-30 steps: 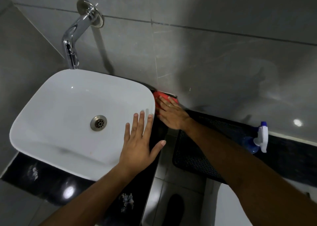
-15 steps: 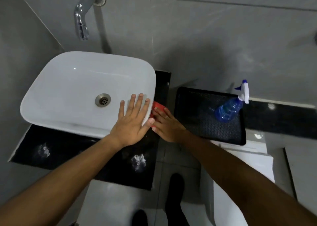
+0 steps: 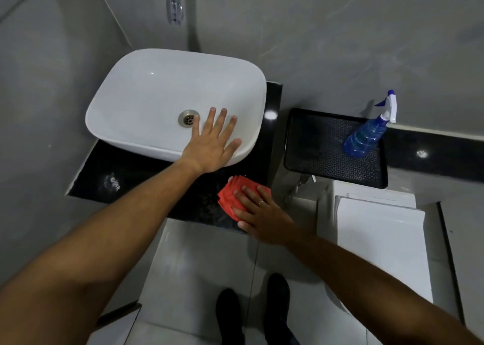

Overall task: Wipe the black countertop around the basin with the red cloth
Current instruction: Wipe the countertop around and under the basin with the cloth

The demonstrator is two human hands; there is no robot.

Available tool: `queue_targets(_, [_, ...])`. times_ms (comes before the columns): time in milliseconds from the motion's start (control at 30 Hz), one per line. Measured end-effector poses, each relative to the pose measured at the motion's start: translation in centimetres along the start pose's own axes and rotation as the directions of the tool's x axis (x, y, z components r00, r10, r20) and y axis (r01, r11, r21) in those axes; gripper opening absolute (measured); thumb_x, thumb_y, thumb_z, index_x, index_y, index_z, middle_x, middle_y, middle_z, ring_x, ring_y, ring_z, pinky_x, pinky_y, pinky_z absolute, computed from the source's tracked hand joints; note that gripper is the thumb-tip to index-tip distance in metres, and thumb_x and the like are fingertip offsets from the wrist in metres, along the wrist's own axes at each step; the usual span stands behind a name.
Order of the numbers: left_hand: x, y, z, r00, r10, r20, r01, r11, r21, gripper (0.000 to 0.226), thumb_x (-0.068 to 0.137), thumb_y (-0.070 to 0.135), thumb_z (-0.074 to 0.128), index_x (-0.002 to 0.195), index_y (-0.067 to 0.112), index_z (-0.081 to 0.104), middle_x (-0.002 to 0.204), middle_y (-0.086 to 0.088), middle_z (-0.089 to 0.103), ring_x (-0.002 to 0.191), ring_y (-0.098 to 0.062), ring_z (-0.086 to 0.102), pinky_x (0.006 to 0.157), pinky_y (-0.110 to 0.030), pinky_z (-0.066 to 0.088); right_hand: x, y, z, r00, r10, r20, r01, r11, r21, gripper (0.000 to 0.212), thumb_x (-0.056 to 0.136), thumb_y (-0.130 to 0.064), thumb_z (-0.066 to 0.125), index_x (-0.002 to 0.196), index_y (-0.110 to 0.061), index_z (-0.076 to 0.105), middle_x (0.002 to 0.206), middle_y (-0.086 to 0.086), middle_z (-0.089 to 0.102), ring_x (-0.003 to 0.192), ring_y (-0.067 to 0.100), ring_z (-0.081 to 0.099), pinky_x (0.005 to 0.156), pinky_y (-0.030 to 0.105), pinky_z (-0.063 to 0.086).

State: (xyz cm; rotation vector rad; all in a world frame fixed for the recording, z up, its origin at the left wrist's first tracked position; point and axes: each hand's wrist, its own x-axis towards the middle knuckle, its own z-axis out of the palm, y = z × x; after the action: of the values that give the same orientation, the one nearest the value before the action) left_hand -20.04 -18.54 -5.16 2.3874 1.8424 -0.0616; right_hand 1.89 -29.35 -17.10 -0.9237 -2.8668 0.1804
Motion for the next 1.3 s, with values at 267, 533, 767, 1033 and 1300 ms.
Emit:
queue_targets(267, [0.1, -0.1, 0.1, 1.0, 0.003, 0.009, -0.003, 1.0, -0.027, 0.086, 0.085, 0.072, -0.017, 0.157, 0.027, -0.005, 0.167, -0.005, -0.007, 0.153, -0.027, -0.014, 0.119, -0.06, -0.005, 0.9, -0.2, -0.4, 0.993, 0.118, -0.007, -0.116, 0.987, 0.109, 0.053, 0.102, -0.041, 0.03, 0.15, -0.017, 0.03, 0.152, 0.002, 0.042, 0.143, 0.025, 0.032, 0.119, 0.045, 0.016])
queue_targets(533, [0.3, -0.2, 0.7, 1.0, 0.014, -0.01, -0.014, 1.0, -0.023, 0.074, 0.094, 0.068, -0.004, 0.157, 0.029, -0.002, 0.168, -0.004, -0.004, 0.153, -0.026, -0.012, 0.12, -0.06, -0.005, 1.8, -0.3, 1.3, 0.995, -0.096, 0.011, 0.097, 0.995, -0.016, 0.053, 0.102, -0.045, 0.027, 0.152, -0.026, 0.025, 0.16, 0.006, 0.024, 0.15, 0.027, 0.009, 0.119, 0.057, 0.009])
queue_targets(767, [0.2, -0.3, 0.8, 1.0, 0.021, -0.008, -0.022, 0.999, -0.03, 0.073, 0.096, 0.066, -0.001, 0.158, 0.028, -0.001, 0.168, -0.004, -0.003, 0.153, -0.026, -0.012, 0.12, -0.061, -0.004, 5.6, 4.5, -0.6, 0.994, -0.068, 0.083, 0.069, 0.998, -0.005, 0.059, 0.099, -0.045, 0.031, 0.152, -0.021, 0.019, 0.159, 0.004, 0.029, 0.149, 0.022, 0.015, 0.12, 0.052, 0.011])
queue_targets(1033, [0.2, -0.3, 0.5, 1.0, 0.02, 0.007, -0.02, 0.999, -0.05, 0.07, 0.098, 0.064, 0.003, 0.158, 0.028, 0.001, 0.168, -0.004, -0.001, 0.153, -0.026, -0.01, 0.121, -0.06, -0.002, 4.7, 2.0, 0.4, 0.999, -0.008, 0.033, 0.006, 0.999, 0.054, 0.058, 0.097, -0.045, 0.037, 0.146, -0.013, 0.035, 0.156, 0.01, 0.033, 0.148, 0.023, 0.018, 0.122, 0.048, 0.006])
queue_targets(1300, [0.3, -0.3, 0.4, 0.999, 0.029, 0.039, -0.027, 0.998, -0.057, 0.073, 0.095, 0.067, -0.002, 0.158, 0.029, -0.002, 0.168, -0.004, -0.005, 0.153, -0.025, -0.014, 0.121, -0.06, -0.003, 2.7, 0.2, 1.6, 0.977, -0.207, 0.05, 0.204, 0.978, 0.052, 0.045, 0.1, -0.039, 0.033, 0.14, -0.02, 0.041, 0.157, 0.006, 0.032, 0.149, 0.023, 0.013, 0.121, 0.051, 0.006])
